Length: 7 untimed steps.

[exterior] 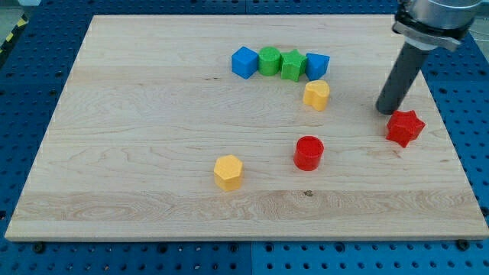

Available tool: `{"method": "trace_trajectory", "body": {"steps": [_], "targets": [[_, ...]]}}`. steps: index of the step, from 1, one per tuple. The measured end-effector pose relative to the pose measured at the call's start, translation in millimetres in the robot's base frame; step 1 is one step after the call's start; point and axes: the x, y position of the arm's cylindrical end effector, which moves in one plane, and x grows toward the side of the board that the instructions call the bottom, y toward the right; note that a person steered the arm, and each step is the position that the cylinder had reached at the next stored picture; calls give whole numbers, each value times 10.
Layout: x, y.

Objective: Move the red star to the top of the red circle

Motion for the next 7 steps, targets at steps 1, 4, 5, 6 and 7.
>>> {"method": "trace_trajectory", "body": {"steps": [1, 4, 5, 6, 7], "targets": [[-30, -57], [-479, 623], [-189, 881], [151, 923], [624, 923]]}}
